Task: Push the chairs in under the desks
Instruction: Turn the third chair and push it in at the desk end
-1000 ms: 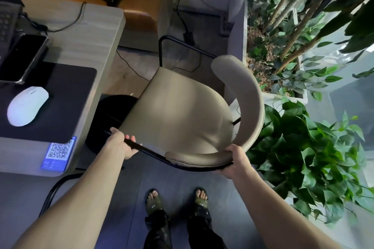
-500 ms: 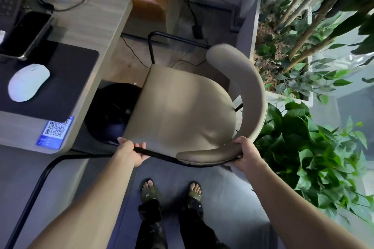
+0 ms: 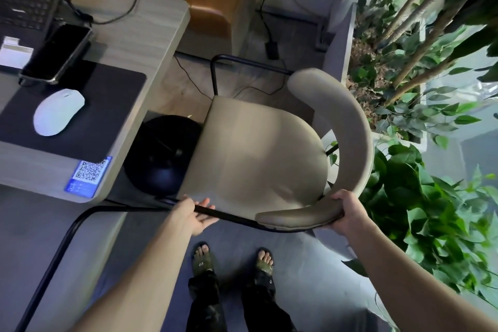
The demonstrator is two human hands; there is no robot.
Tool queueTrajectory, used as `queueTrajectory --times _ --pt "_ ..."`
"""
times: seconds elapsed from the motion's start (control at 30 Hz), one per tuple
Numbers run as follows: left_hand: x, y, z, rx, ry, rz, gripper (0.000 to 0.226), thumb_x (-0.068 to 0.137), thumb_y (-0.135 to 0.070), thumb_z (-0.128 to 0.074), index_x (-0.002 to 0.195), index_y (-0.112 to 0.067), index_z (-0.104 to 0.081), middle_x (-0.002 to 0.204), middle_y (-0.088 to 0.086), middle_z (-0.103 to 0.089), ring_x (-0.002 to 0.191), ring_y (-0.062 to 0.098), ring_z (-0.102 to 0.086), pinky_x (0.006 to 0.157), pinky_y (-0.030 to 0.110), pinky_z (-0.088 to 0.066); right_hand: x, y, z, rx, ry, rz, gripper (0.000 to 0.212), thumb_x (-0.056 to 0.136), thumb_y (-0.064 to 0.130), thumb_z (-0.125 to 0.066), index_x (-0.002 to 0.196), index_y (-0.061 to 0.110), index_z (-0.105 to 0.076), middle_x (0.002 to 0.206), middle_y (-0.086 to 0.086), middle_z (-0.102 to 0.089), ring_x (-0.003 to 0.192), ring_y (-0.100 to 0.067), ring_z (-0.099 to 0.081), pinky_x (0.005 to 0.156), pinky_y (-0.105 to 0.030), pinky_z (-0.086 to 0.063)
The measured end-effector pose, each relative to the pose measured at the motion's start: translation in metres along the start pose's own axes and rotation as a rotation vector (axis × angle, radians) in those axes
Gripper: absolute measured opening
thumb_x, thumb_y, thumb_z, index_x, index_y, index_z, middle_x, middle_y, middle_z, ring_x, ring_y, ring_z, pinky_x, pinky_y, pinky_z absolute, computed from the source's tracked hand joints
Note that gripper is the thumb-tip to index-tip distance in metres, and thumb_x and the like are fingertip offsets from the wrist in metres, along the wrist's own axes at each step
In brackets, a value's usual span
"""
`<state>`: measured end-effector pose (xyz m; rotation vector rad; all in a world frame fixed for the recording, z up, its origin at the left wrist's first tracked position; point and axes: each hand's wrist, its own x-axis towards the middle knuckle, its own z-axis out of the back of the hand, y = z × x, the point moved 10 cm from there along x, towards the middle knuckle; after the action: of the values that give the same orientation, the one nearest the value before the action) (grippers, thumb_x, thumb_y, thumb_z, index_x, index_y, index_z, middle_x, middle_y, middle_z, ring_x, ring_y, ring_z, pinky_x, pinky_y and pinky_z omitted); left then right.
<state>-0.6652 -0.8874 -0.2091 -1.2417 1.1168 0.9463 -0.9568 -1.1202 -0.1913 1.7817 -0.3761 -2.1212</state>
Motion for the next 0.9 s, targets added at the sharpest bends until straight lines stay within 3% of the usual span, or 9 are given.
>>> queueTrajectory --times 0.07,0.2,0.3,0.37,0.47,0.57,0.73,0.83,0.9 --pt "0.002 -0.003 0.001 0.023 0.006 0.035 0.036 0.106 -0.036 -0.030 0.104 -0.005 -0.048 0.140 0.010 -0.055 0.130 0.035 -0.051 0.105 0.059 -0.038 0.001 0.006 -0.001 0.018 0.002 0.014 0.045 0.078 0.012 -0.055 0.123 0.013 -0.049 0.125 -0.017 -0.058 0.098 -0.037 -0.061 0.089 -0.070 -0.044" --pt "0.003 -0.011 0.003 0.051 -0.003 0.042 0.032 0.106 -0.031 -0.032 0.121 -0.005 -0.043 0.140 0.011 -0.055 0.130 0.037 -0.049 0.106 0.061 -0.036 0.015 -0.001 0.000 0.043 0.028 0.028 0.071 0.059 0.017 -0.060 0.129 0.017 -0.049 0.131 -0.019 -0.058 0.108 -0.042 -0.062 0.082 -0.076 -0.044" --pt "-0.003 -0.019 0.009 0.093 -0.058 -0.003 0.039 0.106 -0.031 -0.033 0.132 -0.003 -0.042 0.138 0.011 -0.055 0.128 0.040 -0.050 0.104 0.063 -0.036 -0.003 -0.003 -0.001 0.037 -0.028 0.038 0.064 0.074 0.021 -0.063 0.135 0.018 -0.044 0.130 -0.015 -0.055 0.109 -0.040 -0.059 0.070 -0.061 -0.055" --pt "-0.006 -0.027 0.011 0.114 -0.082 -0.020 0.042 0.105 -0.029 -0.034 0.139 -0.006 -0.040 0.137 0.010 -0.055 0.127 0.042 -0.050 0.103 0.063 -0.038 0.001 -0.004 0.000 0.053 -0.020 0.034 0.066 0.076 0.027 -0.066 0.137 0.019 -0.043 0.132 -0.015 -0.055 0.110 -0.041 -0.060 0.064 -0.063 -0.055" --pt "-0.007 -0.037 0.018 0.091 -0.131 -0.025 0.036 0.101 -0.027 -0.035 0.126 -0.006 -0.049 0.134 0.007 -0.058 0.123 0.033 -0.056 0.093 0.056 -0.044 -0.004 0.000 0.000 0.067 -0.040 -0.003 0.072 0.075 0.030 -0.071 0.140 0.022 -0.041 0.142 -0.011 -0.050 0.120 -0.045 -0.055 0.075 -0.078 -0.043" --pt "0.002 -0.047 0.031 0.054 -0.216 -0.029 0.038 0.097 -0.026 -0.039 0.123 -0.003 -0.057 0.122 0.006 -0.065 0.112 0.031 -0.062 0.086 0.048 -0.048 -0.020 0.015 0.004 -0.012 -0.161 -0.002 0.076 0.086 0.028 -0.072 0.151 0.019 -0.032 0.147 -0.007 -0.041 0.131 -0.048 -0.043 0.093 -0.075 -0.036" --pt "0.011 -0.059 0.038 0.015 -0.227 -0.043 0.021 0.102 -0.019 -0.041 0.091 -0.004 -0.051 0.081 0.005 -0.051 0.087 0.025 -0.056 0.094 0.052 -0.047 0.001 0.029 0.004 -0.048 -0.147 0.068 0.039 0.088 0.011 -0.062 0.123 0.020 -0.048 0.136 -0.019 -0.055 0.108 -0.043 -0.059 0.071 -0.075 -0.045" --pt "0.014 -0.065 0.034 0.010 -0.209 -0.053 0.015 0.103 -0.019 -0.041 0.104 -0.006 -0.048 0.077 0.003 -0.044 0.089 0.022 -0.055 0.102 0.057 -0.042 0.004 0.027 0.002 -0.017 -0.162 0.074 0.031 0.090 0.009 -0.056 0.118 0.021 -0.050 0.133 -0.019 -0.057 0.109 -0.039 -0.061 0.078 -0.065 -0.048" --pt "0.014 -0.071 0.035 0.021 -0.220 -0.073 0.017 0.103 -0.018 -0.041 0.115 -0.010 -0.049 0.079 0.004 -0.044 0.092 0.022 -0.057 0.101 0.058 -0.042 0.004 0.029 -0.003 0.012 -0.147 0.099 0.038 0.092 0.008 -0.055 0.128 0.018 -0.050 0.126 -0.019 -0.059 0.091 -0.033 -0.060 0.068 -0.053 -0.052"
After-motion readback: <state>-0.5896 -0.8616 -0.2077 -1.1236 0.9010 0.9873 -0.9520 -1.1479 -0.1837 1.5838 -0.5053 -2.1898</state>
